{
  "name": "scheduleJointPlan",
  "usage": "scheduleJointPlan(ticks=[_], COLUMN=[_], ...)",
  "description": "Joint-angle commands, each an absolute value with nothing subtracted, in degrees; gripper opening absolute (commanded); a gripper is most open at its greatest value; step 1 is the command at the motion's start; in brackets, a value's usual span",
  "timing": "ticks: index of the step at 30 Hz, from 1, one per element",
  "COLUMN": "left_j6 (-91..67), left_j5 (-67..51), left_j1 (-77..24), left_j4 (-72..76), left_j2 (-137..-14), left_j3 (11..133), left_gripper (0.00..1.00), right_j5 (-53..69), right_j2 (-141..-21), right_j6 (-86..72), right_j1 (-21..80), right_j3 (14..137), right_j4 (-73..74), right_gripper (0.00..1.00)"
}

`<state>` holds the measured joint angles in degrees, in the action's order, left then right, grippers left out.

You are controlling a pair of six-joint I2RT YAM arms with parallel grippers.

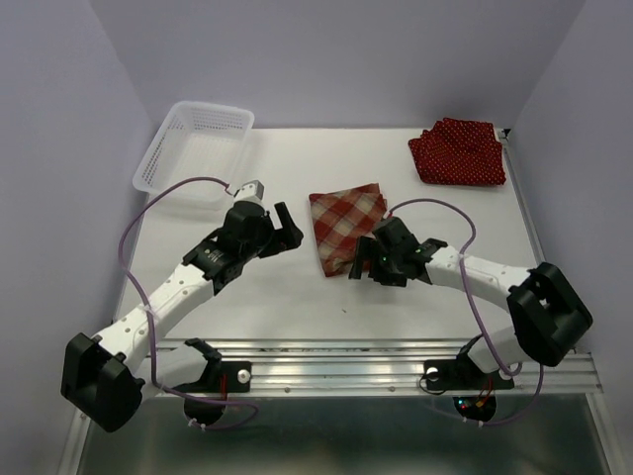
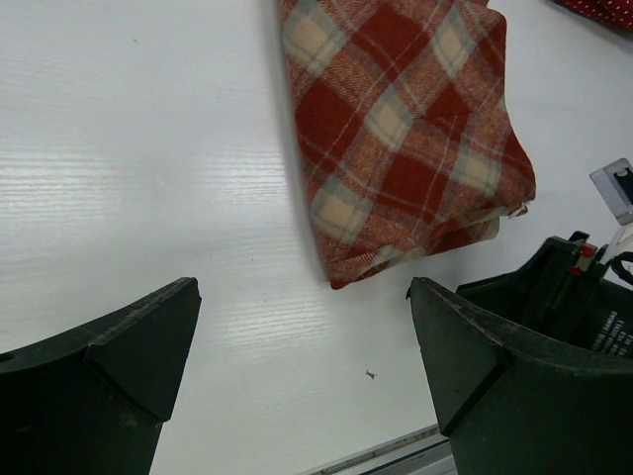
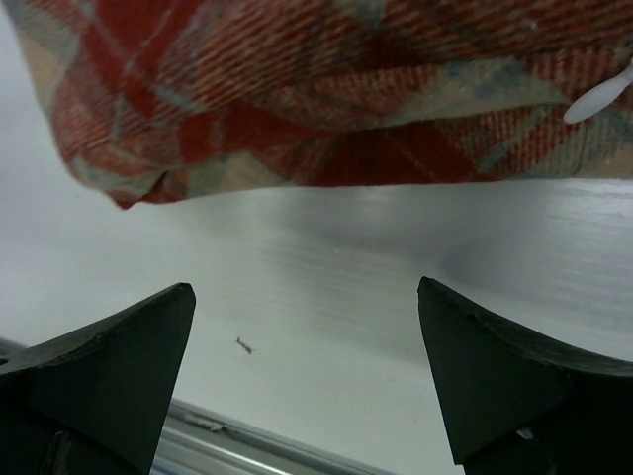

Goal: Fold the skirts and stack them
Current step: Neatly place the folded skirt to the corner

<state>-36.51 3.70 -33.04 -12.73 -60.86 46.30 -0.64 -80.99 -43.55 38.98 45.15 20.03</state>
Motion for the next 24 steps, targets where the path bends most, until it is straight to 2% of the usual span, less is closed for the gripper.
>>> scheduleJointPlan(ticks=[1,10,14,18,24], left_j6=[-36.6,-35.9,-35.7,-35.5,-34.7], left_j5=[5.2,5.4,5.7,5.8,4.7], left_j1=[-32.3,-31.0,-30.7,-30.2,-30.2], left_j4=[-12.0,-11.5,-11.1,-11.1,-11.2], left_j2=[-61.7,-62.1,-62.2,-63.3,-66.7], left_j3=[45.9,46.1,46.0,46.4,47.5], left_gripper=[0.99,0.99,0.99,0.99,0.99], right_j5=[-6.2,-11.5,-6.8,-3.7,1.8], right_j2=[-84.4,-87.7,-88.6,-91.2,-98.5], right_j6=[-46.0,-45.9,-43.2,-35.3,-27.3], right_j1=[38.8,35.7,26.2,22.2,17.3], right_j3=[47.6,46.7,44.6,45.3,53.5], right_j4=[15.3,10.1,4.2,-3.0,-9.2], right_gripper=[1.0,1.0,1.0,1.0,1.0])
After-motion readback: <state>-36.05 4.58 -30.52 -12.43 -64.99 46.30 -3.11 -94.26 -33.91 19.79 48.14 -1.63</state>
